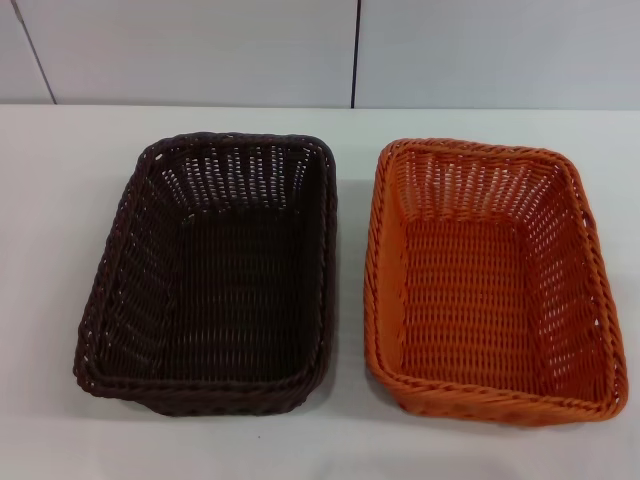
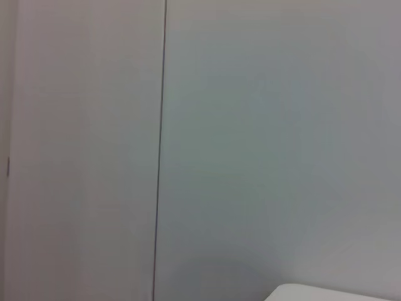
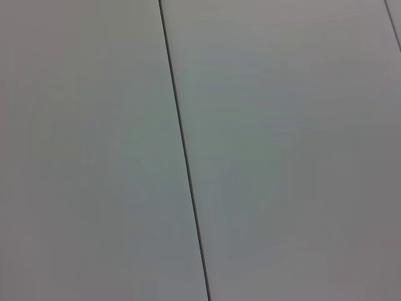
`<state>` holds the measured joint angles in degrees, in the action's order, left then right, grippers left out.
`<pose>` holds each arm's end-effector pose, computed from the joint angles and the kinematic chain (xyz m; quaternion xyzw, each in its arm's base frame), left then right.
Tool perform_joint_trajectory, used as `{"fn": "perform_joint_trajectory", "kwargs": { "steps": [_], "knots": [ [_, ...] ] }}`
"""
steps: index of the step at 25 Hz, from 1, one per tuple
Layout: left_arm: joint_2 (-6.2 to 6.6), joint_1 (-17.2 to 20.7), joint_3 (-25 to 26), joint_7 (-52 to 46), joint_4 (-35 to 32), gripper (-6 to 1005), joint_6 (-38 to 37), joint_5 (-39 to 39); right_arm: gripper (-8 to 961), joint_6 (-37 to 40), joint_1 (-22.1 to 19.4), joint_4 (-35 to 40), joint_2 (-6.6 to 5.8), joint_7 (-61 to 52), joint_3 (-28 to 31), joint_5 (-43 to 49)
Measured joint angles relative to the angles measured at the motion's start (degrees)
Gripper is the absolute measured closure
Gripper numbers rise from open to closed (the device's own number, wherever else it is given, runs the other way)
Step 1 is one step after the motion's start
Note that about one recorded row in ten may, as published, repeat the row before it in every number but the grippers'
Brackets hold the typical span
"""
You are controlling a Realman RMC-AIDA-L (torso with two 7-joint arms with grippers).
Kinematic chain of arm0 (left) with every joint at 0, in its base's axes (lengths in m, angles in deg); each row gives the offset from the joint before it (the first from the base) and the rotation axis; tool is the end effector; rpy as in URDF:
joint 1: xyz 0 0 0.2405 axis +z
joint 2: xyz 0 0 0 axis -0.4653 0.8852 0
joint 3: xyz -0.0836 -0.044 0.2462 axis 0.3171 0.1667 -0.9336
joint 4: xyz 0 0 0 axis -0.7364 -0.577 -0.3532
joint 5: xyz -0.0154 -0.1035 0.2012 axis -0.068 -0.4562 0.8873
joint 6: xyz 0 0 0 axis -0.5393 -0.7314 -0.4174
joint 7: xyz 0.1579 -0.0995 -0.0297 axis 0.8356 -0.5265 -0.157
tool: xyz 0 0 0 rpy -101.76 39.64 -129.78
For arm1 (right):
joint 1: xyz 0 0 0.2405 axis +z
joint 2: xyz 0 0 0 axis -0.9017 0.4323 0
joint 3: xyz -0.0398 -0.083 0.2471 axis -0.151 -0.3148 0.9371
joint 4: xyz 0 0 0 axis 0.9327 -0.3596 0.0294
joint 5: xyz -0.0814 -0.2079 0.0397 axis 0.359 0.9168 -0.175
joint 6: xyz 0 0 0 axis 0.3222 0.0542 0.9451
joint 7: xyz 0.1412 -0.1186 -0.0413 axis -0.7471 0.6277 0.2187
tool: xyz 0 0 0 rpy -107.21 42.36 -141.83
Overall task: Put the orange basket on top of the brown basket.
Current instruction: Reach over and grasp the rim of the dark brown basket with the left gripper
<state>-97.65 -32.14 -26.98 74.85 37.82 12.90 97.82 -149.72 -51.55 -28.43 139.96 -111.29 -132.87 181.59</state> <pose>-0.4550 0.2502 0.0391 -0.4844 -0.3195 -0.2203 0.7840 0.3463 0.3448 0.0241 -0.4899 0.2633 0.3372 0.7596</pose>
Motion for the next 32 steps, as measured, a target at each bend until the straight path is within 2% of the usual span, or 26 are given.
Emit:
{"fn": "perform_joint_trajectory", "kwargs": {
  "steps": [8, 13, 14, 15, 16, 18, 19, 21, 22, 23, 24, 25, 26, 29, 30, 31, 32],
  "knots": [
    [0.14, -0.8, 0.0, 0.0, 0.0, 272, -0.1, 0.0, 243, 0.1, 0.6, 0.0, -0.07, 0.0, 0.0, 0.0],
    [2.14, -1.2, -0.9, -4.0, 2.3, 272, 2.9, 3.9, 243, 0.2, 0.8, 0.0, -0.17, 0.0, 0.0, -0.1],
    [4.47, -1.1, -1.0, -6.7, 5.1, 272, 5.8, 6.3, 243, 0.2, 0.8, 0.0, -0.17, 0.0, 0.0, -0.1],
    [5.63, -1.0, -0.9, -7.6, 6.5, 272, 7.0, 7.3, 243, 0.3, 0.9, 0.0, -0.17, 0.0, 0.0, -0.1],
    [8.65, -0.5, -0.6, -9.2, 10.9, 272, 10.1, 9.6, 243, 0.6, 1.1, 0.0, -0.18, 0.0, 0.0, -0.2],
    [8.96, -0.4, -0.5, -9.4, 11.6, 272, 10.6, 9.9, 243, 1.1, 1.4, 0.0, -0.22, 0.0, 0.0, -0.2],
    [12.22, 0.4, 0.4, -9.4, 17.8, 272, 15.5, 12.0, 243, 1.3, 1.5, 0.0, -0.23, 0.0, 0.0, -0.2],
    [14.78, 1.2, 2.3, -8.5, 23.1, 272, 20.7, 14.1, 243, 1.6, 1.6, 0.0, -0.28, 0.0, 0.0, -0.2],
    [14.78, 1.2, 2.3, -8.5, 23.1, 272, 20.7, 14.1, 243, 1.6, 1.6, 0.0, -0.28, 0.0, 0.0, -0.2],
    [16.4, 2.7, 8.8, -4.2, 31.6, 271, 31.7, 19.1, 243, 1.7, 1.7, 0.0, -0.28, 0.0, 0.0, -0.2],
    [16.4, 2.7, 8.8, -4.2, 31.6, 271, 31.7, 19.1, 243, 1.7, 1.9, 0.0, -0.28, 0.0, 0.0, -0.2],
    [15.55, 4.4, 15.0, 0.7, 37.5, 271, 39.3, 22.6, 243, 1.7, 1.9, 0.0, -0.27, 0.0, 0.0, -0.2],
    [13.67, 6.1, 21.4, 5.6, 43.9, 271, 47.4, 26.1, 243, 1.8, 2.1, 0.0, -0.27, 0.0, 0.0, -0.2],
    [8.93, 8.3, 32.3, 12.2, 56.5, 271, 66.9, 32.5, 243, 2.1, 2.3, 0.0, -0.26, 0.0, 0.1, -0.3],
    [8.93, 8.3, 32.3, 12.2, 56.5, 271, 66.9, 32.5, 243, 2.1, 2.3, 0.0, -0.26, 0.0, 0.1, -0.3],
    [5.5, 8.7, 38.3, 16.5, 64.1, 271, 80.9, 34.9, 243, 2.6, 2.5, 0.0, -0.28, 0.0, 0.2, -0.3],
    [5.5, 8.7, 38.3, 16.5, 64.1, 271, 80.9, 34.9, 243, 2.6, 2.5, 0.0, -0.28, 0.0, 0.2, -0.3]
  ]
}}
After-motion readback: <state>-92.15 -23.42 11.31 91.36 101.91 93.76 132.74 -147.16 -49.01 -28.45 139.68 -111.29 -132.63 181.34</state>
